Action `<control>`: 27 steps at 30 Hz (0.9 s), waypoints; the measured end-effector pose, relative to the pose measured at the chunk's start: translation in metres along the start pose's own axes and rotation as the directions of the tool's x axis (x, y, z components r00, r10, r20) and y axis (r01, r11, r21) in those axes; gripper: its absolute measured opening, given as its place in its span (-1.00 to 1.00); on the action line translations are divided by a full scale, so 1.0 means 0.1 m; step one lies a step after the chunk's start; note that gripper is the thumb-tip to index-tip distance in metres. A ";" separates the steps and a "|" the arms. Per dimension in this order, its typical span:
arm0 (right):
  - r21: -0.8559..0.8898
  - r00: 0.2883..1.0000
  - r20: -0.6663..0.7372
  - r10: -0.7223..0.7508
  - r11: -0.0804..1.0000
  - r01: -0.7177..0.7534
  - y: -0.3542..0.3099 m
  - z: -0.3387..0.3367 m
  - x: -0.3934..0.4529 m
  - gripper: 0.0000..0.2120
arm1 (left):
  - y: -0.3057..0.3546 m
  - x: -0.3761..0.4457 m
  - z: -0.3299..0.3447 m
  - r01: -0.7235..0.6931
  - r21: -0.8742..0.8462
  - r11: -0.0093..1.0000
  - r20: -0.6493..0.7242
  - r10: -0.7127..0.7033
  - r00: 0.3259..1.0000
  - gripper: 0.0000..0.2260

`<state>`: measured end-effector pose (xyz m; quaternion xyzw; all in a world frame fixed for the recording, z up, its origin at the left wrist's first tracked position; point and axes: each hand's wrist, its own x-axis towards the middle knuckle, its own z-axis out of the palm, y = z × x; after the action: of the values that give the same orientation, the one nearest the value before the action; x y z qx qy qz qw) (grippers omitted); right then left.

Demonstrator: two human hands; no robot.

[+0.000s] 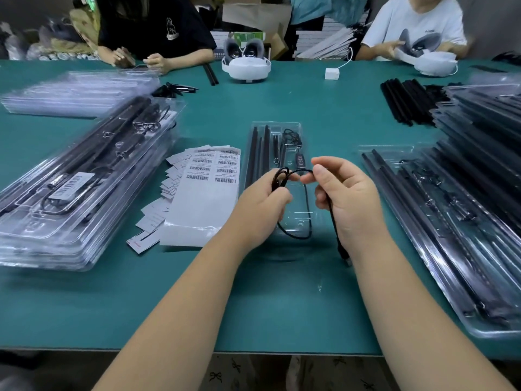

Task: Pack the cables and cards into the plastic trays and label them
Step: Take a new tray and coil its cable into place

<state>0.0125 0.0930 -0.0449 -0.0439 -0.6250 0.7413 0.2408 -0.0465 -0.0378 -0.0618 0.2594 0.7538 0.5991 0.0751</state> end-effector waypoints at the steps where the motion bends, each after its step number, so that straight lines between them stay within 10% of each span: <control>1: -0.007 1.000 0.002 -0.016 1.000 0.016 0.00 0.01 -0.01 -0.86 | 0.00 -0.01 0.01 -0.038 0.022 0.999 0.008 0.038 0.999 -0.85; 6: -0.029 1.000 0.004 -0.026 0.999 0.026 -0.01 0.04 -0.02 -0.89 | -0.02 -0.01 0.04 -0.101 0.161 0.982 -0.029 0.108 0.994 -0.67; 13: -0.274 0.996 0.006 0.084 0.958 -0.079 0.03 -0.01 0.02 -0.79 | 0.04 0.04 0.01 0.077 -0.145 0.986 -0.178 -0.102 0.979 -0.60; 27: -0.304 0.943 0.250 0.221 0.942 -0.140 0.05 0.17 -0.17 -0.81 | 0.04 -0.01 0.00 0.081 -0.273 0.959 -0.127 -0.119 0.985 -0.84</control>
<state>0.0196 0.0704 -0.0501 -0.0299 -0.7451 0.6625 0.0715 -0.0442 -0.0376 -0.0586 0.1652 0.6819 0.7074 0.0857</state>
